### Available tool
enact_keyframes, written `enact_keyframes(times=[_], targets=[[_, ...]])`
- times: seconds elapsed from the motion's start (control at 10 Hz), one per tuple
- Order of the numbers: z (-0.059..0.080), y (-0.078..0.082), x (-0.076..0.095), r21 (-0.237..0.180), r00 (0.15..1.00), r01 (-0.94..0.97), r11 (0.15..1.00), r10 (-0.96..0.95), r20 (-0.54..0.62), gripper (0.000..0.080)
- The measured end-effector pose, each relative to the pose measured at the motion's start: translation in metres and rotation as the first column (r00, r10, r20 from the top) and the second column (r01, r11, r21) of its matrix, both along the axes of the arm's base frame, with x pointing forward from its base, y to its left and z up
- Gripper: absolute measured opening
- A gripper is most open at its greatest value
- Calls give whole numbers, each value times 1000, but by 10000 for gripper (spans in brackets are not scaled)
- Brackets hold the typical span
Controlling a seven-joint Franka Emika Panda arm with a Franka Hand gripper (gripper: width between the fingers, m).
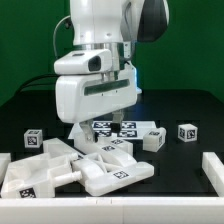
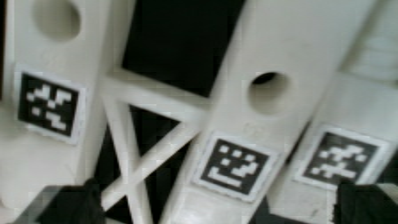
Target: Assemble chair
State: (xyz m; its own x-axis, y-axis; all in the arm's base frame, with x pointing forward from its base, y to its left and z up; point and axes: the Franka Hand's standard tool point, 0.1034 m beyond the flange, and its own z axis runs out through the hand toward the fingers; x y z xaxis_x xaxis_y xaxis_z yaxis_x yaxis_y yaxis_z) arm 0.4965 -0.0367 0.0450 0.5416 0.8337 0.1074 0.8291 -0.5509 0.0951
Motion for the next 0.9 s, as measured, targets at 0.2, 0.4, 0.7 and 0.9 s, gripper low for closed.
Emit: enact_keyframes(times=[0.2, 0.4, 0.7, 0.9], targets=[[0, -2, -1, 0, 1000, 5, 1000, -5, -1, 649], [-2, -2, -1, -1, 1000, -3, 1000, 3, 1, 649], [-16, 0, -6, 2, 1000, -16, 1000, 16, -1, 649], [-16, 0, -6, 2, 1000, -14, 1000, 14, 6, 649]])
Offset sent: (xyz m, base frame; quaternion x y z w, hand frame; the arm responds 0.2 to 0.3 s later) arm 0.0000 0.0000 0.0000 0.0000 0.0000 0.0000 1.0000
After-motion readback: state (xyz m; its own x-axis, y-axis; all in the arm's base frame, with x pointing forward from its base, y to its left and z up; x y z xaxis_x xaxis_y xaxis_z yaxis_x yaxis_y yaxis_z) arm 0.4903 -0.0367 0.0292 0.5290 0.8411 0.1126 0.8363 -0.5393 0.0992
